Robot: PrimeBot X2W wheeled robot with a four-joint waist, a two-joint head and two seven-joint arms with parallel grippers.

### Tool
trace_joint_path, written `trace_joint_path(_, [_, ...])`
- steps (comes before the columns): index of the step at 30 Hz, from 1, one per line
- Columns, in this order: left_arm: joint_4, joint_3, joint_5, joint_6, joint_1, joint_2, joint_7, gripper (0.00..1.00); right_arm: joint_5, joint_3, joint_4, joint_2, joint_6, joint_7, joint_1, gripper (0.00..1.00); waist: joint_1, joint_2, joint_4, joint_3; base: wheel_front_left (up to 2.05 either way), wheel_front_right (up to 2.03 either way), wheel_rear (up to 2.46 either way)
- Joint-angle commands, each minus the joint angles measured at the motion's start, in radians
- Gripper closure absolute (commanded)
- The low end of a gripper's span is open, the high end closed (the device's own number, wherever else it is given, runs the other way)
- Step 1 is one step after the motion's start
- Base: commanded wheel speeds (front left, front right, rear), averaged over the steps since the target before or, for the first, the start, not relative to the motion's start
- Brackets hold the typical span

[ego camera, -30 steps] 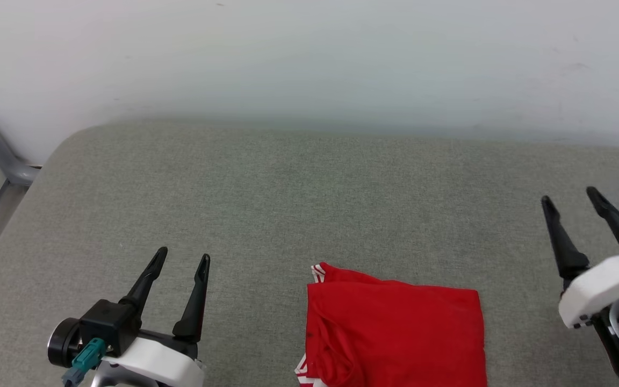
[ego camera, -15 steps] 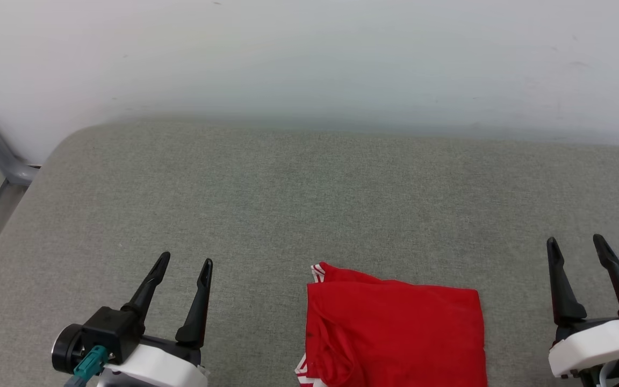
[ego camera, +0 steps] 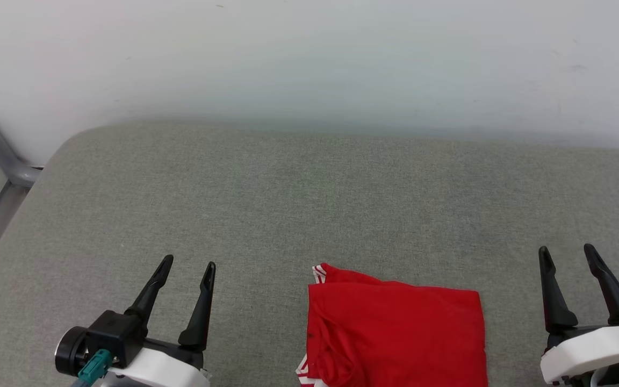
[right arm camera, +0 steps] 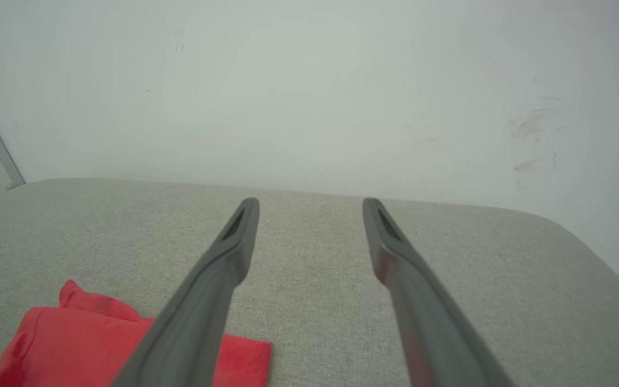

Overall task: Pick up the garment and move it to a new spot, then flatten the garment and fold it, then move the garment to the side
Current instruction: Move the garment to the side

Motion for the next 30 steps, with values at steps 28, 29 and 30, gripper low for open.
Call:
trace_joint_path(28, [0.045, -0.006, 0.065, -0.058, -0.066, -0.054, -0.002, 0.00, 0.088, 0.102, 0.091, -0.026, -0.001, 0.784, -0.005, 0.00, 0.0000, -0.0001, 0.100, 0.141, 0.00, 0.00, 0.00])
trace_joint_path(29, [0.047, -0.005, 0.066, -0.060, -0.070, -0.055, -0.002, 0.00, 0.088, 0.109, 0.103, -0.022, -0.001, 0.791, -0.004, 0.00, 0.0000, -0.0001, 0.104, 0.145, 0.00, 0.00, 0.00])
trace_joint_path(30, [0.048, -0.005, 0.068, -0.060, -0.074, -0.056, -0.002, 0.00, 0.092, 0.114, 0.115, -0.017, -0.001, 0.798, -0.005, 0.00, 0.0000, -0.0001, 0.107, 0.149, 0.00, 0.00, 0.00])
